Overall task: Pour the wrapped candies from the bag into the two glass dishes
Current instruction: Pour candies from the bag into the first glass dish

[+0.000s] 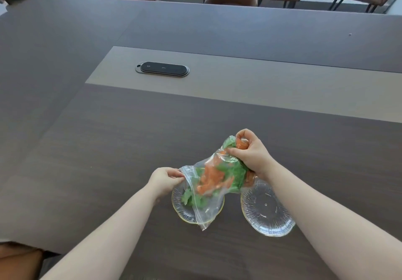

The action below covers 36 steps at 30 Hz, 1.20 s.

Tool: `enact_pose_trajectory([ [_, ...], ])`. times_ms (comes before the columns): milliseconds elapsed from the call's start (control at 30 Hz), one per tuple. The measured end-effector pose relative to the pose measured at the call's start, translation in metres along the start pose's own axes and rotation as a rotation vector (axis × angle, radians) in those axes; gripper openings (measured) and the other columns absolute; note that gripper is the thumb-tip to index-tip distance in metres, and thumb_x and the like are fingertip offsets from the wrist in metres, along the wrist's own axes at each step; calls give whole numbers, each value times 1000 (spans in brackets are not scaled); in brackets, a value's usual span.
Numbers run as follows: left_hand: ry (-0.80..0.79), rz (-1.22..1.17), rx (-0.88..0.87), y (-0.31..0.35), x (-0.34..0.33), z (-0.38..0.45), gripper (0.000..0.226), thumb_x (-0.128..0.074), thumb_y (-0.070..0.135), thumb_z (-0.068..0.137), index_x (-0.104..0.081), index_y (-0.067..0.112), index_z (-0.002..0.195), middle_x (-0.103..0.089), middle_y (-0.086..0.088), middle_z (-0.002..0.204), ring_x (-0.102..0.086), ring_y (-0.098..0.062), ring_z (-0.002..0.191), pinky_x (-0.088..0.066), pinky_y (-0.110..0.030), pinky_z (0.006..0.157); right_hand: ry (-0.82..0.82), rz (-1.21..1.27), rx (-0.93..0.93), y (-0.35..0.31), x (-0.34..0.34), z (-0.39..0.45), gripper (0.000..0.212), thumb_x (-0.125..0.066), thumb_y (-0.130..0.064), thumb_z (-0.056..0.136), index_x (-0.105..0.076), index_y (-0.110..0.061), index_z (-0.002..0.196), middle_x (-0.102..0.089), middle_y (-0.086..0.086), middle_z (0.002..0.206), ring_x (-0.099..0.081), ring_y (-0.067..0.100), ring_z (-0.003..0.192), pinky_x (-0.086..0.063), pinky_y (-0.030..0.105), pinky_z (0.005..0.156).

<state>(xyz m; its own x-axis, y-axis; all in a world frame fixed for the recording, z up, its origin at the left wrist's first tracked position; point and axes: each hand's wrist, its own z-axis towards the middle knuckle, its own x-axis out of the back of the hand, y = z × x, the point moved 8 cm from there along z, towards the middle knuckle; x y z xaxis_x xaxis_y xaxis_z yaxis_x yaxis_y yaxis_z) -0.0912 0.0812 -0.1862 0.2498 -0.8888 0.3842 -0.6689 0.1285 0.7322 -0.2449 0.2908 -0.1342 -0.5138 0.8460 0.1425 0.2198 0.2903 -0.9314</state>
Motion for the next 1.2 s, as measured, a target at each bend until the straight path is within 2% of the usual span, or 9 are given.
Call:
enact_pose_trajectory([
  [167,155,167,-62,12,13,5,4,-64,25,80,-63,20,81,-65,4,86,-61,-19,88,-50,-33,81,-11,-33,42,-7,-6,-3,29,-73,-9,74,-51,-28,75,-50,-14,59,-47,10,57,-45,30,64],
  [333,-44,318,-115,16,-13,9,70,-68,32,78,-37,20,140,-47,-2,140,-46,-21,128,-39,-33,105,3,-9,47,-12,-7,-6,30,-73,-9,74,-51,-29,73,-52,-9,63,-47,14,60,-45,33,65],
  [533,-232,576,-197,20,-43,11,91,-67,32,72,-16,32,148,-24,4,157,-3,-17,149,-13,-46,120,-68,-32,131,-33,-14,-19,25,-72,-9,77,-51,-22,79,-44,-9,63,-41,10,58,-44,25,62],
  [633,-275,699,-279,35,-51,10,98,-66,35,69,-7,41,147,-29,14,154,2,-12,148,2,-52,118,-92,-14,165,-43,-19,-22,26,-71,-7,79,-50,-23,78,-45,-15,58,-42,8,55,-45,25,60],
  [700,-255,736,-310,43,-55,11,89,-65,38,71,-17,43,145,-46,21,140,-11,-10,145,4,-55,117,-97,9,178,-47,-22,-23,27,-70,-5,80,-49,-22,78,-44,-17,53,-41,6,53,-44,22,58],
  [800,-184,793,-352,49,-57,14,41,-64,44,76,-57,41,116,-57,17,124,-29,-14,134,-2,-55,118,-87,35,186,-48,-23,-25,26,-70,-3,80,-49,-18,81,-37,-15,55,-36,6,52,-43,19,56],
  [900,-115,777,-394,53,-50,12,3,-59,43,81,-60,41,80,-62,15,115,-38,-17,127,-14,-51,117,-83,49,187,-49,-22,-26,26,-70,-2,80,-49,-17,82,-35,-10,59,-35,8,53,-43,19,55],
  [1067,-111,658,-370,61,-29,7,9,-58,25,81,-64,29,76,-61,11,82,-56,-22,98,-45,-33,91,-29,84,168,-48,-9,-20,30,-70,-1,80,-49,-22,77,-44,-19,46,-40,3,46,-44,26,56],
  [1200,-140,519,-338,69,-20,3,18,-57,14,83,-53,25,70,-53,15,68,-53,-19,75,-41,-24,71,20,85,148,-45,4,-16,32,-72,-4,78,-50,-27,74,-49,-14,57,-45,15,57,-45,35,64],
])
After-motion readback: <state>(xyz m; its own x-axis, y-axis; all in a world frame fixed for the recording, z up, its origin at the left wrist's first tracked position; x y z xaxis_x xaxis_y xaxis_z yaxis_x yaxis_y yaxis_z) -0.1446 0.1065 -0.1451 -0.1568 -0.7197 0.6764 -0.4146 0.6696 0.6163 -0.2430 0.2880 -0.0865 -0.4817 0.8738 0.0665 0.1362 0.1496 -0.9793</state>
